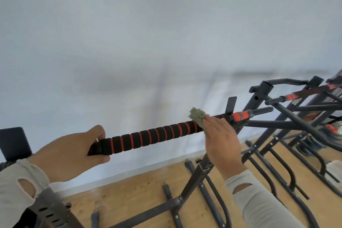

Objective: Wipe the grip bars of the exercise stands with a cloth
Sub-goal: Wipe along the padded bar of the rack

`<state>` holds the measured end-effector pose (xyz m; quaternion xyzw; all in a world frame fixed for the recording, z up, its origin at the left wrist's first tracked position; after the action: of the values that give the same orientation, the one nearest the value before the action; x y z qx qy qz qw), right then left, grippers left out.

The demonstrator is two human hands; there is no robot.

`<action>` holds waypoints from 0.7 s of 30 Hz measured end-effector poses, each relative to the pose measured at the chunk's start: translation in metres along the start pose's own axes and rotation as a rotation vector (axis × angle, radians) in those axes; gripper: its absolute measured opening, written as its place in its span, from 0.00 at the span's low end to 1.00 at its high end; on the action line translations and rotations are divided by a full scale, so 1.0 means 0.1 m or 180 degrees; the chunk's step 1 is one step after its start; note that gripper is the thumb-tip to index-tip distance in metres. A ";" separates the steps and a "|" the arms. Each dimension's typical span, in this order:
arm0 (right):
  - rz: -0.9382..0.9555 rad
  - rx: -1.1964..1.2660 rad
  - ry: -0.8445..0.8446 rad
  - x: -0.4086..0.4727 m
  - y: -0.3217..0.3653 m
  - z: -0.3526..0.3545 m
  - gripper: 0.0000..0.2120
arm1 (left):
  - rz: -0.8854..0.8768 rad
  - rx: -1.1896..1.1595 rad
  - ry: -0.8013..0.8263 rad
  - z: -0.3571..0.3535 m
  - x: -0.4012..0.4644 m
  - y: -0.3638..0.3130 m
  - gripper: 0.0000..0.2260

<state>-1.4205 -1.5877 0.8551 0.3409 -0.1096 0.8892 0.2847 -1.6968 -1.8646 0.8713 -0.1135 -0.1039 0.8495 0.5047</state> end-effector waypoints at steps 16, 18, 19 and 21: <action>-0.0965 0.0348 -0.0103 -0.21 0.80 0.13 0.03 | -0.0225 -0.0027 -0.0366 0.09 -0.13 -0.05 0.11; -0.0675 0.0516 0.0074 -0.30 1.23 0.11 0.11 | -0.0288 -0.0022 -0.0386 0.07 -0.14 -0.04 0.12; -0.0462 0.0628 0.0156 -0.32 1.46 0.11 0.13 | -0.0310 0.0007 -0.0422 0.06 -0.14 -0.03 0.12; -0.0037 0.0824 0.0266 -0.32 1.94 0.11 0.15 | -0.0325 0.0063 -0.0499 0.05 -0.15 -0.03 0.14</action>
<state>-1.5072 -1.7639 0.8418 0.3381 0.0200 0.9077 0.2477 -1.6881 -1.8768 0.8781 -0.0363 -0.1404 0.8299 0.5388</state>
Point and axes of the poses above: each hand's wrist, its own x-axis towards the middle knuckle, its own z-axis out of the back of the hand, y = z × x, the point moved 2 cm from there along x, towards the middle knuckle
